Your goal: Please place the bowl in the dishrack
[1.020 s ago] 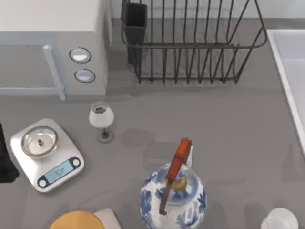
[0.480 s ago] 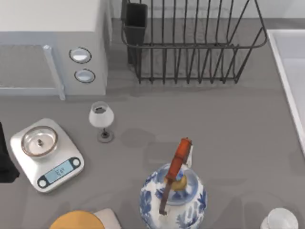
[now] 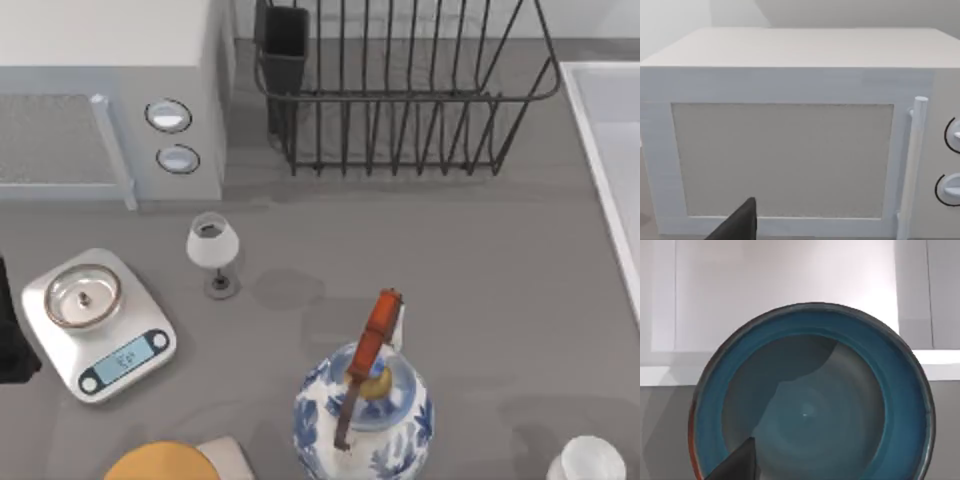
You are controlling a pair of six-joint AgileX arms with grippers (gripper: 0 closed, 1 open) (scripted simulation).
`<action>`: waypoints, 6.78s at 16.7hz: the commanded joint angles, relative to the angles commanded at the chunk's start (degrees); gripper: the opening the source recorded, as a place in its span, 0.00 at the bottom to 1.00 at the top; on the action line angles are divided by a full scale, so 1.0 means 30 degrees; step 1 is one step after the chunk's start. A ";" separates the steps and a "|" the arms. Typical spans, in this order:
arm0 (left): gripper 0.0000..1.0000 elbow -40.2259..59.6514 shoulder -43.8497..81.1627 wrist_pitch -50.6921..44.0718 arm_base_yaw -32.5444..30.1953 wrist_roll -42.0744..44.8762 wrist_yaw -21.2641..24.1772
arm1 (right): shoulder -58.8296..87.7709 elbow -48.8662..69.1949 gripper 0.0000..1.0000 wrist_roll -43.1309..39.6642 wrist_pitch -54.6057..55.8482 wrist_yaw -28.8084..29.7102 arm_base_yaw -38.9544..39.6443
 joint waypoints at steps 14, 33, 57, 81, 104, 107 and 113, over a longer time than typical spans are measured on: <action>1.00 0.0000 0.0000 0.0000 0.0000 0.0000 0.0000 | 0.9348 0.7745 1.00 -0.3701 -0.6642 -0.0258 -0.3735; 1.00 0.0000 0.0000 0.0000 0.0000 0.0000 0.0000 | 1.2474 0.3136 0.77 -0.3245 0.1060 -0.0228 -0.3393; 1.00 0.0000 0.0000 0.0000 0.0000 0.0000 0.0000 | 1.2346 0.5288 0.00 -0.3362 -0.1155 -0.0305 -0.3509; 1.00 0.0000 0.0000 0.0000 0.0000 0.0000 0.0000 | 1.0253 1.6445 0.00 -0.1265 -0.9393 0.3779 0.1778; 1.00 0.0000 0.0000 0.0000 0.0000 0.0000 0.0000 | 0.6958 1.2418 0.00 0.8171 1.4046 2.0995 2.7464; 1.00 0.0000 0.0000 0.0000 0.0000 0.0000 0.0000 | 0.7661 1.2415 0.00 0.8165 1.4756 2.0615 2.7076; 1.00 0.0000 0.0000 0.0000 0.0000 0.0000 0.0000 | 1.2860 1.1791 0.00 0.8124 2.0974 1.7509 2.3962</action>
